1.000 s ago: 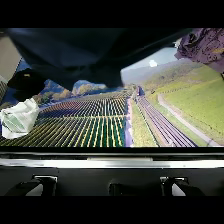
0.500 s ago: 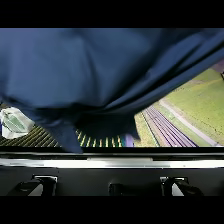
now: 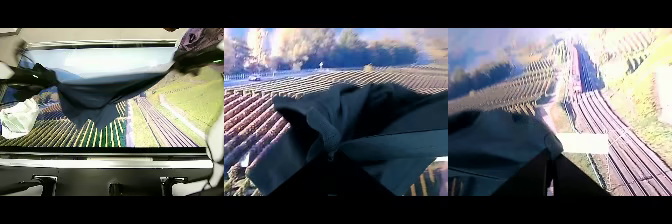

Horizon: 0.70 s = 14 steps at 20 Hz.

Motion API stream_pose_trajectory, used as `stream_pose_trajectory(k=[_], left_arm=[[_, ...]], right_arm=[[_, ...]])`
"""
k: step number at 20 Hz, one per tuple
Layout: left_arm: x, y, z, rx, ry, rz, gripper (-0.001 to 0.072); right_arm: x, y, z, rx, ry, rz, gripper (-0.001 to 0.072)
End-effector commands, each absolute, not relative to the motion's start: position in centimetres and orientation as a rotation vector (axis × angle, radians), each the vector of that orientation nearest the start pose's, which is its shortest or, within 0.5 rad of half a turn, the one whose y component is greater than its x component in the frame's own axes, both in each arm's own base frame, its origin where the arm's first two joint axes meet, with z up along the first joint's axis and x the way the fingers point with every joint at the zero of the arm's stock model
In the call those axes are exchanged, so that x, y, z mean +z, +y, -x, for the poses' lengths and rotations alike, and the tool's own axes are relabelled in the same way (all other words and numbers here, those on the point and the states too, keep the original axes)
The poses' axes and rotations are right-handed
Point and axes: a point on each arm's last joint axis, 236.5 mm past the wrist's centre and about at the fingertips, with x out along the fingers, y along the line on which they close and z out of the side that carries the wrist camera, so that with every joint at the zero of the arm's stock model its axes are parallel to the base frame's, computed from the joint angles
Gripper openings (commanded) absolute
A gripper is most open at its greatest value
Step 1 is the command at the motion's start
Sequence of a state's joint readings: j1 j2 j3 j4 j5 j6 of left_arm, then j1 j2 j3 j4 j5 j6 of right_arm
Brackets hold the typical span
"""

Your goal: Fold the clothes and pants, and hang the long-sleeved shirts on hangers.

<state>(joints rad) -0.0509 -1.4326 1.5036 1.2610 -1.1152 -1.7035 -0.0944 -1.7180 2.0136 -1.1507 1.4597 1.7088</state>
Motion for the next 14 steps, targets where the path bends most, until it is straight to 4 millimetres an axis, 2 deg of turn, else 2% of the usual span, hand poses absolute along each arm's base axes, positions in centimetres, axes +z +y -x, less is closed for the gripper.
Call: stream_pose_trajectory(k=[1, 3, 6, 7, 9, 10, 12, 14], left_arm=[[-3.6, -9.5, -48.6, -0.109, 1.262, 0.421, 0.0018], [-7.0, -9.1, -48.9, -0.088, 1.318, 0.438, 0.0018], [-8.5, -8.2, -49.4, -0.068, 1.328, 0.447, 0.0028], [-8.4, -7.8, -49.3, -0.058, 1.333, 0.46, 0.0145], [-7.2, -6.4, -49.1, -0.05, 1.335, 0.468, 0.0503], [-6.0, -5.3, -49.2, -0.04, 1.32, 0.474, 0.0641], [-2.8, -3.0, -48.3, -0.041, 1.286, 0.466, 0.0667], [-1.8, -1.9, -45.3, -0.077, 1.296, 0.425, 0.0666]], right_arm=[[-1.1, 9.0, -52.7, 0.213, 1.376, -0.437, 0.0029], [-3.8, 10.4, -53.3, 0.208, 1.397, -0.446, 0.0029], [-3.9, 11.5, -54.4, 0.213, 1.346, -0.434, 0.0029], [-3.7, 11.7, -54.6, 0.216, 1.335, -0.435, 0.0029], [-3.1, 11.7, -54.6, 0.219, 1.326, -0.429, 0.0029], [-2.8, 11.7, -54.6, 0.228, 1.322, -0.419, 0.0029], [-1.6, 11.7, -54.6, 0.237, 1.299, -0.41, 0.0029], [-0.3, 11.7, -54.6, 0.242, 1.276, -0.407, 0.0029]])
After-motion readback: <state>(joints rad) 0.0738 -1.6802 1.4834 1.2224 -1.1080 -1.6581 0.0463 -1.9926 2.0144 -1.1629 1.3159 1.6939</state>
